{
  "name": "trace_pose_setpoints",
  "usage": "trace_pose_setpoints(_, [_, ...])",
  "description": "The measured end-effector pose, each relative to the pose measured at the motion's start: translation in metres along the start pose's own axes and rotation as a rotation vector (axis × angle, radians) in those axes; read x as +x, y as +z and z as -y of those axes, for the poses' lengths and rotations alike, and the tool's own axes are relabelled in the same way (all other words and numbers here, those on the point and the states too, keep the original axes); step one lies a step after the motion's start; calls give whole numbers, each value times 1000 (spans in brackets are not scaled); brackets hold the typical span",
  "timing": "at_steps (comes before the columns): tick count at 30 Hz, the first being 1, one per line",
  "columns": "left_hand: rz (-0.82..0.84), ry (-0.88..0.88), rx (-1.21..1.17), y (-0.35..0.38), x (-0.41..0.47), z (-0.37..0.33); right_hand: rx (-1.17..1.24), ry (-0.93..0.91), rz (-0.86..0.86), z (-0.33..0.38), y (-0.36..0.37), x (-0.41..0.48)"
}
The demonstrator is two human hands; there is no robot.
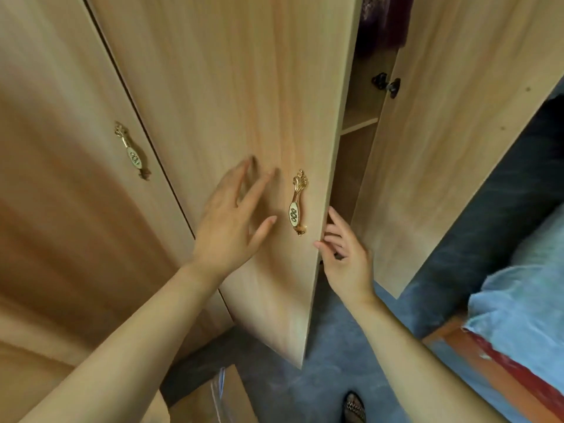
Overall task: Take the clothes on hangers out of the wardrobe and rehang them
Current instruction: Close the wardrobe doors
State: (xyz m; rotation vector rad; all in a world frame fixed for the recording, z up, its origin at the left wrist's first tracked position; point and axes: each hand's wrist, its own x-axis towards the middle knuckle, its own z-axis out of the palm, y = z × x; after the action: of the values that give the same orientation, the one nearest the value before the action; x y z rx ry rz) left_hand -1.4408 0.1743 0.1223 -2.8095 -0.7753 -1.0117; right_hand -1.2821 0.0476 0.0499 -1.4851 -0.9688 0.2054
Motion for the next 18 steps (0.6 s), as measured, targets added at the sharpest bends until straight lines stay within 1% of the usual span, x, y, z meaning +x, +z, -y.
trace_pose_setpoints(3, [-8, 42, 31, 35, 35, 1, -69, -33, -28, -24, -9, 36])
trace_pose_setpoints(5, [-45, 49, 52, 59, 54, 3, -84, -66, -23, -43, -13, 62])
trace_pose_setpoints(10, [-158, 39, 202, 111, 102, 12, -98, -228, 21, -87, -19, 139])
trace_pose_setpoints(13, [-167, 22, 310, 137, 132, 25, -57, -215, 53, -103, -11, 187])
trace_pose_setpoints(16, [-159, 17, 407, 150, 158, 42, 0, -163, 129, -112, -1, 232])
trace_pose_setpoints(18, [-184, 5, 463, 156, 173, 55, 2, -146, 177, -118, 3, 255])
